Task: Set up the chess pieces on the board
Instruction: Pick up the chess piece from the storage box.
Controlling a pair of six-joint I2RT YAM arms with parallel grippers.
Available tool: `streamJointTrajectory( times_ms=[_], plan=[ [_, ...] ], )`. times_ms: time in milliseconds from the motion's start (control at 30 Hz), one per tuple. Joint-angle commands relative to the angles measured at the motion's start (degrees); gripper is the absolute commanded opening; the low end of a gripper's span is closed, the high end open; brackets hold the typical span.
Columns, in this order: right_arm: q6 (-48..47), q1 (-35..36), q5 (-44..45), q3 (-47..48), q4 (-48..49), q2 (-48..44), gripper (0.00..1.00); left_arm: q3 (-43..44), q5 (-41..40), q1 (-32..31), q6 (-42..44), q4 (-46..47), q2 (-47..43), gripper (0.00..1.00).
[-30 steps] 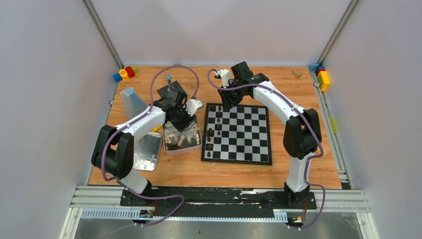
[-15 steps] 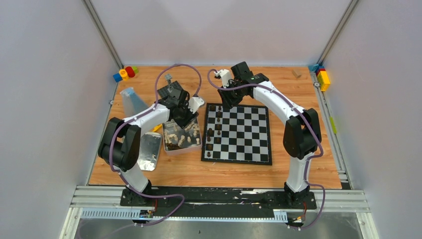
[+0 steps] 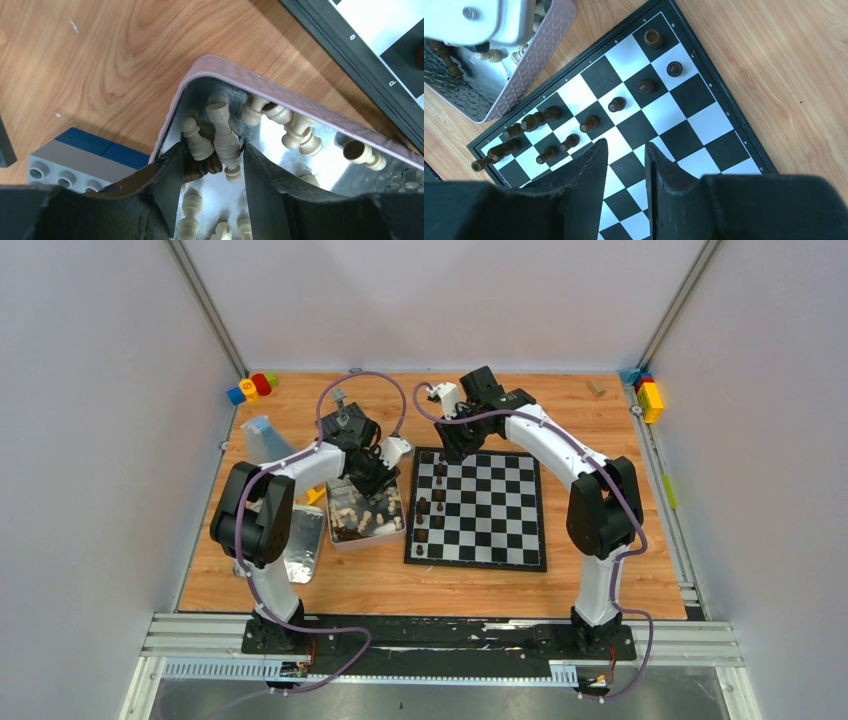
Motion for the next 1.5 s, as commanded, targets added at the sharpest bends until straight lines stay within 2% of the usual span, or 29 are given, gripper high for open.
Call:
streamJointTrajectory(
  times_ms=[0,333,533,800,1000,1100,1467],
  plan=[
    [-0.34,0.39,-0.36,0.99,0.21,0.28,0.34,3.35,5.35,2.8,0.51,-3.84,1.2,0.55],
    [-0.47,0.56,0.03,0.9,0.2,0.76,0.34,1.48,11.01,4.05,1.1,-13.53,-2.26,0.56],
    [-0.6,1.09,0.19,1.42,-0.09,1.44,0.34,0.41,8.16,4.15,1.47,-13.38,-3.78,0.58],
    [-0.78,1.68,0.27,1.37,-0.27,1.74,0.34,-0.35,3.47,4.15,0.48,-7.98,-3.25,0.53],
    [-0.87,1.9,0.35,1.35,-0.35,1.59,0.34,-0.69,3.77,4.11,0.39,-6.28,-2.42,0.4],
    [-0.74,1.91,0.22,1.55,-0.42,1.12,0.34,-1.52,5.17,4.15,0.93,-6.51,-2.65,0.3],
    [0.5,1.66,-0.45,4.23,-0.24,-1.97,0.35,-4.85,9.21,4.33,1.9,-7.52,-10.13,0.0]
  ],
)
